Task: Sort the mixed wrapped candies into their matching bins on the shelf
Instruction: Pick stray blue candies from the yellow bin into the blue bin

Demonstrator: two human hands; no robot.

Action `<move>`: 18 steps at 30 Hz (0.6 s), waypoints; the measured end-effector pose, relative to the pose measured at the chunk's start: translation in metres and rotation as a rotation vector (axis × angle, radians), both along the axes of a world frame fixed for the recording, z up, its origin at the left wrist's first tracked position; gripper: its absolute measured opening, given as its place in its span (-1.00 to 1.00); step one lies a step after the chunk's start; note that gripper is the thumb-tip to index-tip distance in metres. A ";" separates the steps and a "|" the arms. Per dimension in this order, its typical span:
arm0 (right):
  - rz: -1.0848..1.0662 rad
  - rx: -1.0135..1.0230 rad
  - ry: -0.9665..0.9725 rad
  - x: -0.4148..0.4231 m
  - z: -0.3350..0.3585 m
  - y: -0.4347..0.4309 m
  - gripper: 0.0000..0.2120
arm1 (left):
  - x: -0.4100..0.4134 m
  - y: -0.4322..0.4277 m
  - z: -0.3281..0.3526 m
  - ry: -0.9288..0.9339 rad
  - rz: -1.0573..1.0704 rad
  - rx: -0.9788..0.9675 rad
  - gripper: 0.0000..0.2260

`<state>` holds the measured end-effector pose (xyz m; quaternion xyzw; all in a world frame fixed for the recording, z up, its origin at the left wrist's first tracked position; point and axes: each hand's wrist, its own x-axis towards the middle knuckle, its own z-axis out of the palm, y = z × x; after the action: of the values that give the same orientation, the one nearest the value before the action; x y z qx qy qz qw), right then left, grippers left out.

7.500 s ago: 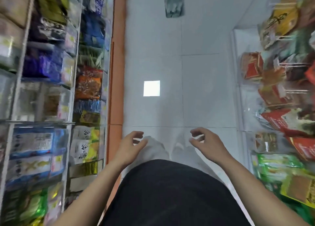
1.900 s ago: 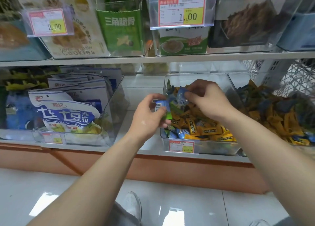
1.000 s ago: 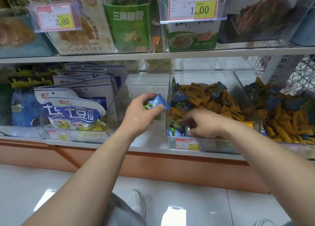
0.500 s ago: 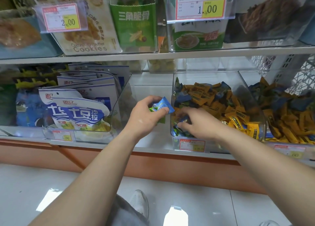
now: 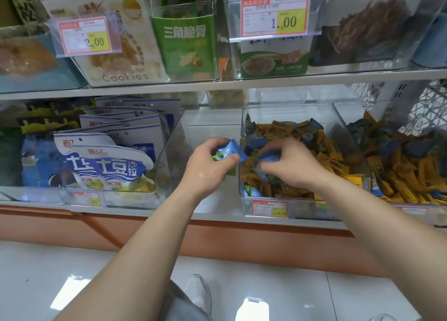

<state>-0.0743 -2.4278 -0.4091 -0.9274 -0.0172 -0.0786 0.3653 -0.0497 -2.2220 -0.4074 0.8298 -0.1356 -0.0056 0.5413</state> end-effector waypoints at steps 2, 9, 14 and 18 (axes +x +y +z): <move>-0.038 0.193 -0.009 -0.001 0.009 -0.025 -0.85 | -0.001 -0.009 0.004 -0.014 -0.019 -0.030 -0.66; -0.200 0.494 -0.101 -0.024 0.014 -0.109 -0.84 | -0.024 -0.080 0.003 -0.116 -0.136 0.013 -0.59; -0.294 0.506 -0.252 -0.014 0.006 -0.111 -0.85 | -0.022 -0.103 0.002 -0.078 -0.155 -0.014 -0.57; -0.492 0.567 -0.372 -0.011 0.005 -0.135 -0.82 | -0.005 -0.145 0.011 -0.263 -0.225 0.133 -0.61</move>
<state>-0.0856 -2.5623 -0.4041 -0.7364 0.1616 -0.3314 0.5673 -0.0551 -2.3675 -0.3967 0.8370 -0.2966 0.0335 0.4587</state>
